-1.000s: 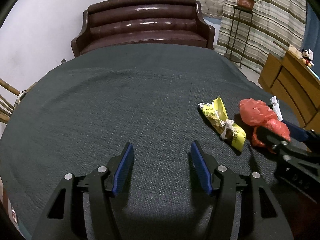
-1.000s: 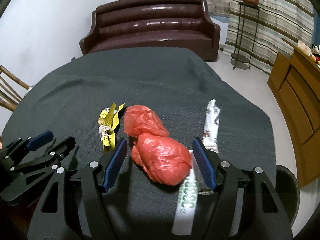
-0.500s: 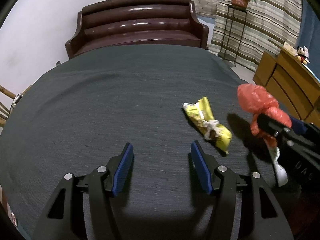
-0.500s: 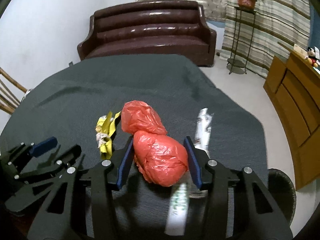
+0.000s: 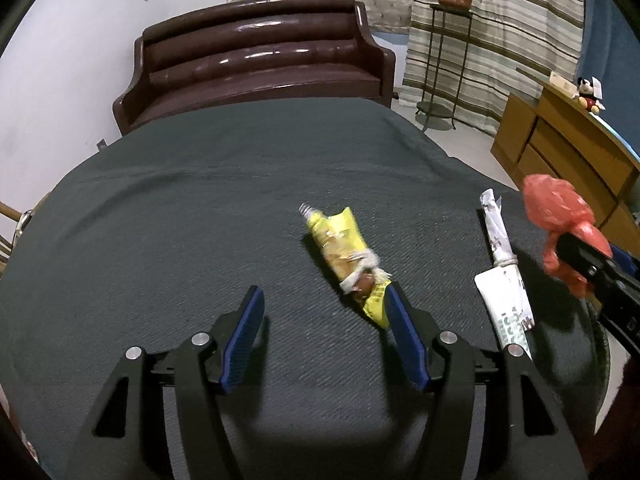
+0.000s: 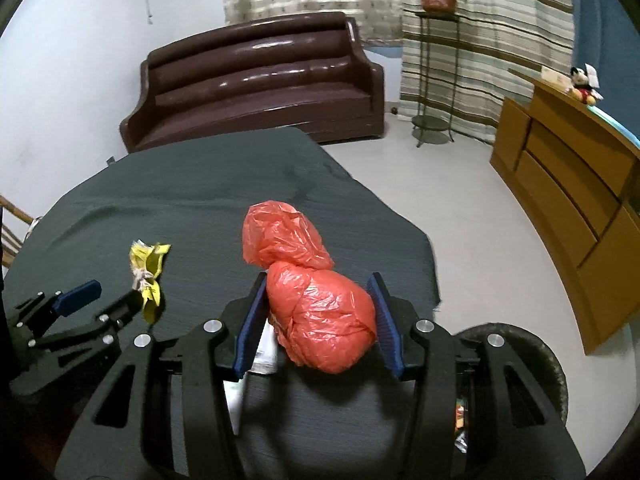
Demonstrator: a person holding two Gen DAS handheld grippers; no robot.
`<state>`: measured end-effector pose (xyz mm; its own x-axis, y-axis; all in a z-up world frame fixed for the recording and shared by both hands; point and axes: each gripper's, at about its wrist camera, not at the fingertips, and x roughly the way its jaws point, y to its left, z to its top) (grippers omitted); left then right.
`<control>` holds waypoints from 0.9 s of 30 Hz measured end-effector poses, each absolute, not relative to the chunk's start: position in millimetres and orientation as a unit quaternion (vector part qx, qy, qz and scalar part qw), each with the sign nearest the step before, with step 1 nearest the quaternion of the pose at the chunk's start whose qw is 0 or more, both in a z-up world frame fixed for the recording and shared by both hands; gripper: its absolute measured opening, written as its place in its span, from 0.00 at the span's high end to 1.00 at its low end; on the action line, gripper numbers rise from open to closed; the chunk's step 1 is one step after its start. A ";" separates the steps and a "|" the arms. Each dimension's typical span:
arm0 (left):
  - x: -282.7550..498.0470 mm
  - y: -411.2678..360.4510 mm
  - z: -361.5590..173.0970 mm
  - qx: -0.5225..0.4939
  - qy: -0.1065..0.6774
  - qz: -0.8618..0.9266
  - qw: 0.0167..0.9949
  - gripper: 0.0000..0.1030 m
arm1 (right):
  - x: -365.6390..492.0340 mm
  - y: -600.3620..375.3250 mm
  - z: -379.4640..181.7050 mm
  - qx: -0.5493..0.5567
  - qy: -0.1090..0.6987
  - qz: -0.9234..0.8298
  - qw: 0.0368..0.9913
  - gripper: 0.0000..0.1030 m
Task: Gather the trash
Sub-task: 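Grasp the yellow wrapper with the left gripper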
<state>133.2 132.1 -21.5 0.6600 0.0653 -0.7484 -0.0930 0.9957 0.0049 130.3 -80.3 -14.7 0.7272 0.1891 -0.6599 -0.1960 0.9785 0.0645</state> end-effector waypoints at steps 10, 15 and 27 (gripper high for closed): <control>138.3 127.6 -23.8 -0.018 0.415 0.037 0.909 0.39 | 133.3 -94.1 -23.2 0.011 0.362 0.099 0.927 0.53; 143.3 127.5 -27.1 -0.015 0.418 0.034 0.908 0.39 | 134.9 -98.6 -25.5 0.016 0.365 0.099 0.926 0.53; 145.9 135.7 -28.8 -0.025 0.430 0.029 0.902 0.62 | 139.8 -101.6 -26.8 0.024 0.370 0.102 0.923 0.53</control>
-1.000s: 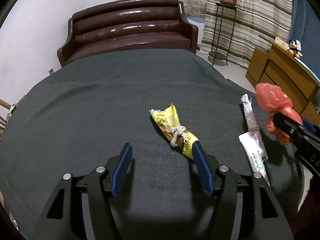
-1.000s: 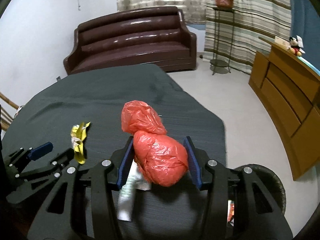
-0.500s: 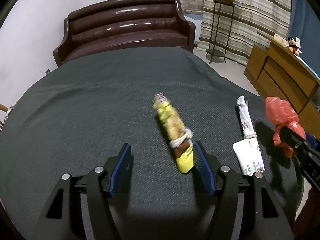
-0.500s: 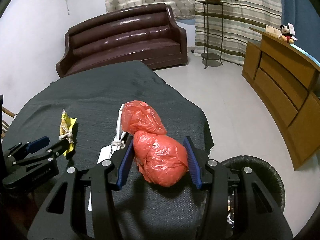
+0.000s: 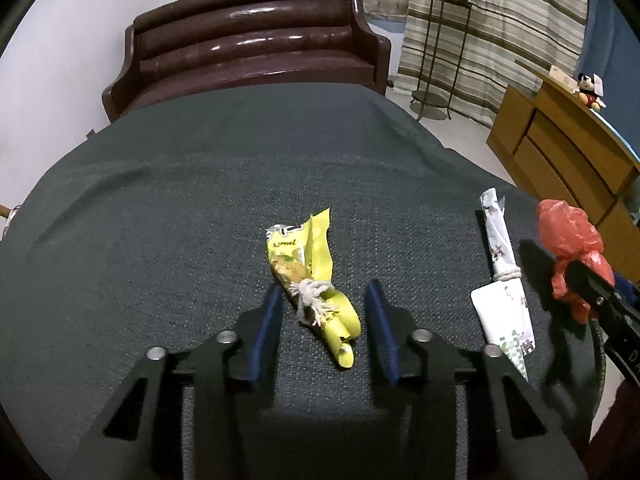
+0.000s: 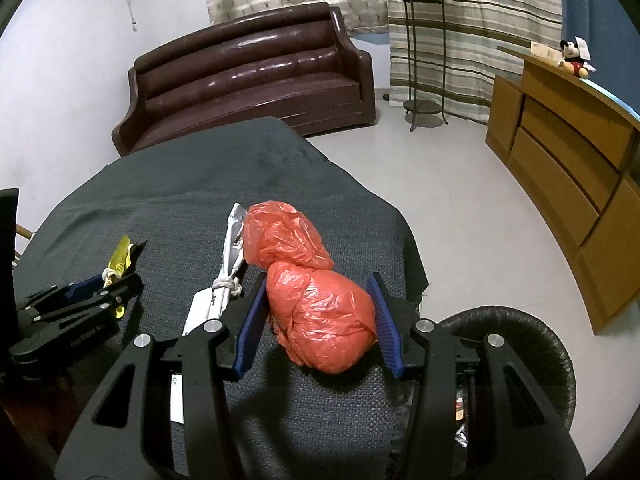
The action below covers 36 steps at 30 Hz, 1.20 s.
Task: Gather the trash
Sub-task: 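Grasp the yellow wrapper with the left gripper, then carry the red bag and yellow wrapper over the bin and open both grippers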
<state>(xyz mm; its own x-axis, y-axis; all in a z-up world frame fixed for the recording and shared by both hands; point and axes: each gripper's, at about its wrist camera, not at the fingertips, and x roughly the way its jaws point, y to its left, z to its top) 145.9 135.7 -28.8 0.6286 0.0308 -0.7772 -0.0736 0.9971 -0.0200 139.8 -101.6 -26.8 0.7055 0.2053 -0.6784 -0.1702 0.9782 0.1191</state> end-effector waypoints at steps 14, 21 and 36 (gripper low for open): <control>132.5 135.8 -27.3 -0.011 0.425 0.012 0.905 0.79 | 138.6 -103.2 -25.5 0.024 0.370 0.100 0.923 0.53; 116.3 133.1 -23.4 -0.011 0.422 0.003 0.906 0.79 | 121.3 -111.4 -30.6 0.028 0.368 0.091 0.925 0.53; 73.5 96.4 -13.4 0.006 0.402 -0.039 0.915 0.79 | 61.3 -130.3 -26.8 0.023 0.364 0.061 0.929 0.53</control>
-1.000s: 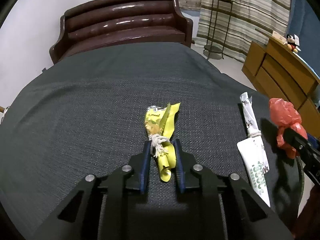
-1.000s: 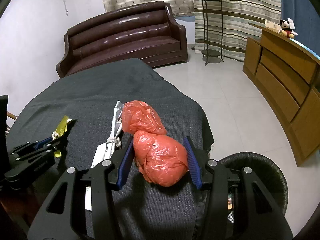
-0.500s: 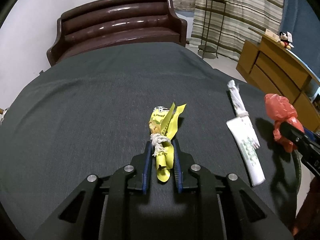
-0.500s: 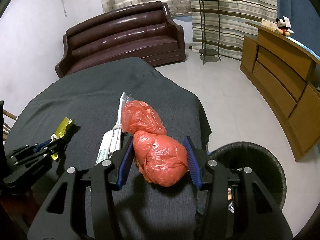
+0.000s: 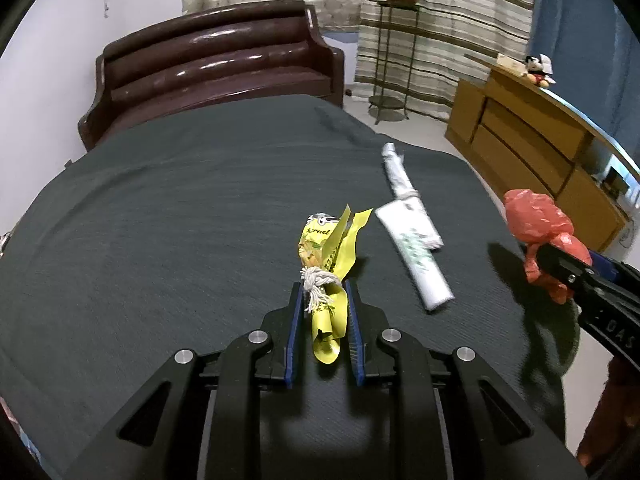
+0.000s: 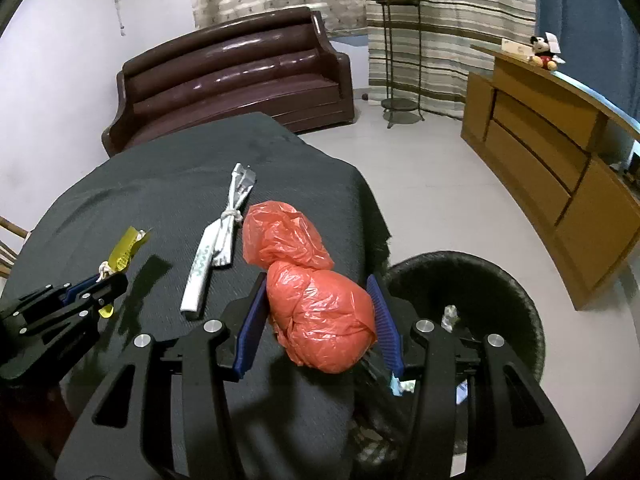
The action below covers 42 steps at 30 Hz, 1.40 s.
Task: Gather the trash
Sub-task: 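Carry the red bag and yellow wrapper over the bin and open both grippers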
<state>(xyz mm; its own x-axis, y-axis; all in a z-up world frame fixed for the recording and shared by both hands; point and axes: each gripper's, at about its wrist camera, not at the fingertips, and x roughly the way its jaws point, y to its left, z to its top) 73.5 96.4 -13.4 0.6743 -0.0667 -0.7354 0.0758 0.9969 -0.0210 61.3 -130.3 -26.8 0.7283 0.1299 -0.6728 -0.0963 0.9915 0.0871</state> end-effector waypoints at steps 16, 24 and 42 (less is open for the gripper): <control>53.2 30.5 -8.2 0.040 0.381 -0.103 0.918 0.79 | 21.3 -182.1 -20.0 0.034 0.356 0.000 0.934 0.53; 46.5 -0.2 -10.3 0.042 0.377 -0.131 0.916 0.79 | 16.0 -216.1 -20.9 0.040 0.357 -0.038 0.933 0.53; 53.9 -51.7 -12.5 0.065 0.369 -0.163 0.913 0.79 | 14.2 -254.5 -22.1 0.062 0.349 -0.088 0.931 0.53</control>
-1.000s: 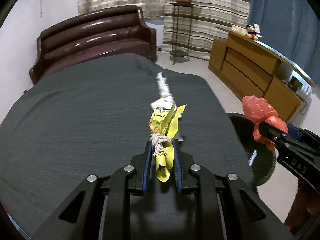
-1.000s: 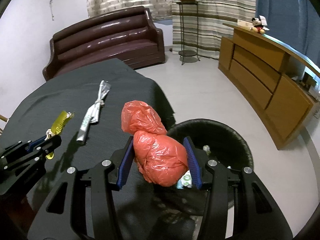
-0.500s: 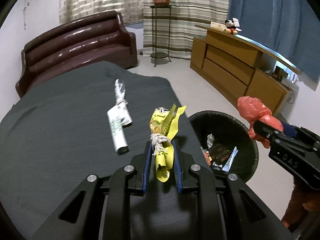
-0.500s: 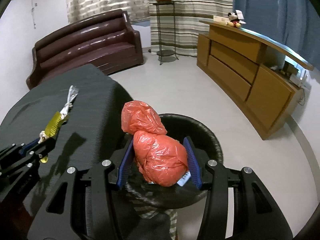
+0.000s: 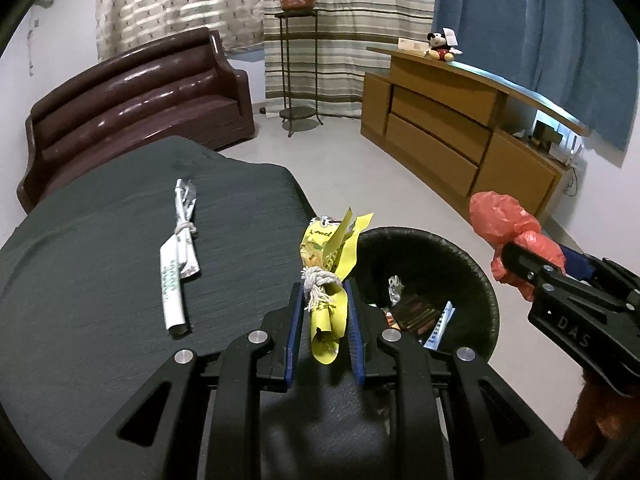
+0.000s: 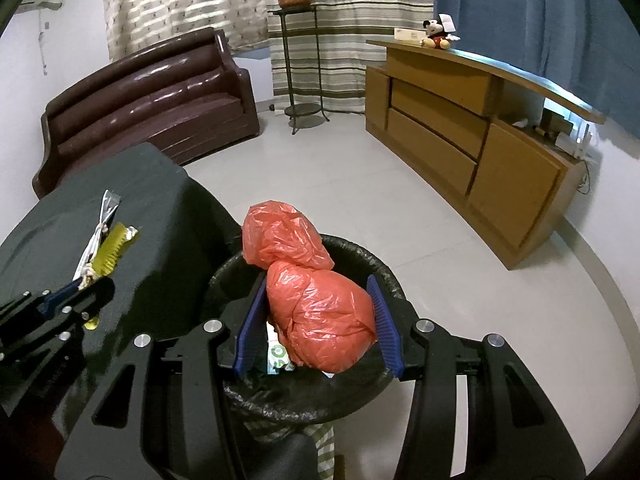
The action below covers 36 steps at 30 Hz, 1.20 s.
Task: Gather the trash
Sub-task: 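Carry the red bag and yellow wrapper over the bin and open both grippers, then reach back to the table and grasp the white-green printed tube with the left gripper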
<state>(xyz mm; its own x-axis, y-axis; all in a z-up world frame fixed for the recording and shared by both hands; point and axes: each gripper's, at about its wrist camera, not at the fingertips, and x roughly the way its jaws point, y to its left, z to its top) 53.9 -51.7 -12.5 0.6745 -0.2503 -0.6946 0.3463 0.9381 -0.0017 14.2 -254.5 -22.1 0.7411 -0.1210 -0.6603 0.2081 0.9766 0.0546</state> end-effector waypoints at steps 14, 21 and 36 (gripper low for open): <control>60.1 -80.6 -19.6 0.084 0.371 -0.170 0.909 0.79 | 24.5 -269.4 -23.3 0.082 0.344 -0.103 0.930 0.53; 62.3 -85.3 -22.1 0.087 0.376 -0.169 0.907 0.78 | 30.1 -274.8 -28.6 0.090 0.350 -0.103 0.927 0.51; 61.7 -71.2 -15.1 0.076 0.372 -0.145 0.914 0.56 | 27.6 -270.2 -28.5 0.093 0.345 -0.111 0.927 0.43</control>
